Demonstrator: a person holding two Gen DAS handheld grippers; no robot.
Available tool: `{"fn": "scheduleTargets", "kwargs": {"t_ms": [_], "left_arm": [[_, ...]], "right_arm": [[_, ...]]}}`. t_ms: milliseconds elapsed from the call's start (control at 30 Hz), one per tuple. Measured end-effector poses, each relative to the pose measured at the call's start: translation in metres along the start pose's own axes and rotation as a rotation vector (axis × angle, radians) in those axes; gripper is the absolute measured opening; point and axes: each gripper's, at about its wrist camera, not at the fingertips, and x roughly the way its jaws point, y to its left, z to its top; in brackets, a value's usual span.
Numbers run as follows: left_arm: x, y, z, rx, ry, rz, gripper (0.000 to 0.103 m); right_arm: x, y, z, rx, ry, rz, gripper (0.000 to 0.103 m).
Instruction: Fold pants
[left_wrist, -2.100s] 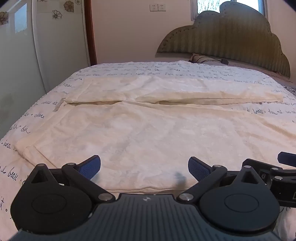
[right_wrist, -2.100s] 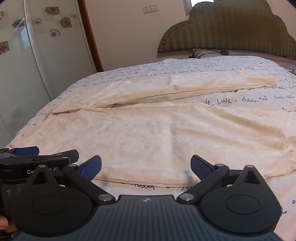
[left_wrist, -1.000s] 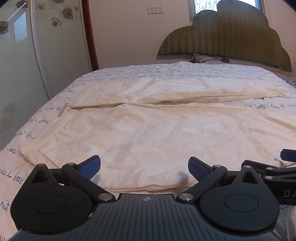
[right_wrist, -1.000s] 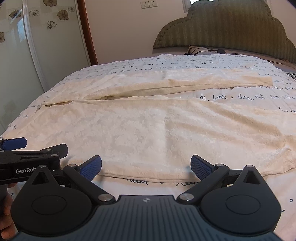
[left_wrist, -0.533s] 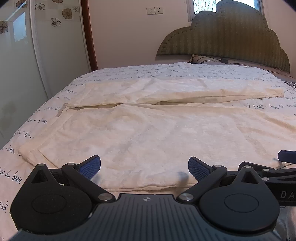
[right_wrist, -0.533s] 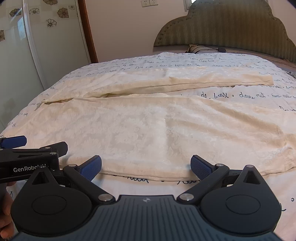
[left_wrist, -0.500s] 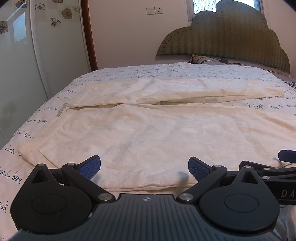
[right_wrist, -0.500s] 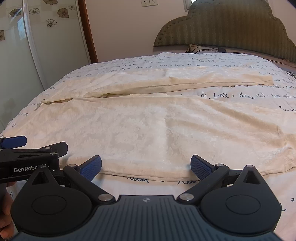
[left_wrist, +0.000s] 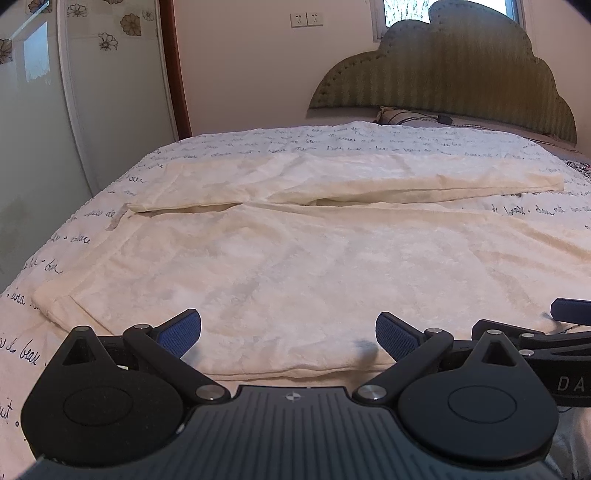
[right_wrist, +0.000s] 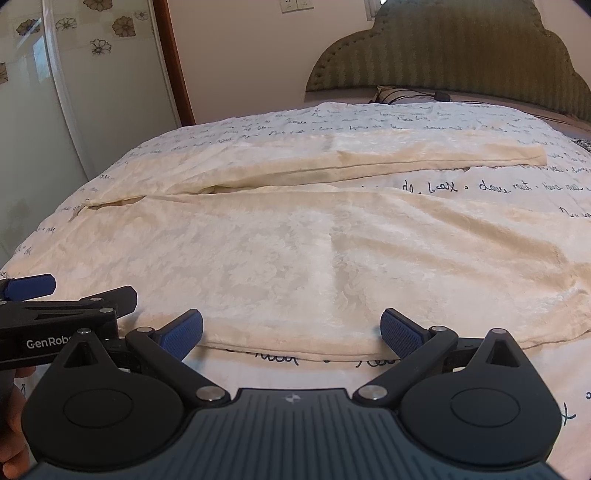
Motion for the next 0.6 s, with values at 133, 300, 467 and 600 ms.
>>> {"fn": "scheduleTargets", "kwargs": {"t_ms": [133, 300, 467, 600], "left_arm": [[0.0, 0.0, 0.0, 0.002, 0.004, 0.002, 0.102], [0.001, -0.001, 0.001, 0.004, 0.007, 0.001, 0.102], [0.004, 0.004, 0.0, -0.002, 0.011, 0.011, 0.102], [0.008, 0.006, 0.0, 0.009, 0.01, 0.027, 0.102]], "right_arm": [[0.0, -0.001, 0.0, -0.001, 0.0, 0.008, 0.103], [-0.004, 0.003, -0.002, -0.032, -0.022, 0.045, 0.103], [-0.007, 0.013, -0.002, -0.066, -0.042, 0.06, 0.103], [-0.004, 0.013, 0.0, -0.055, -0.015, 0.137, 0.103]]}}
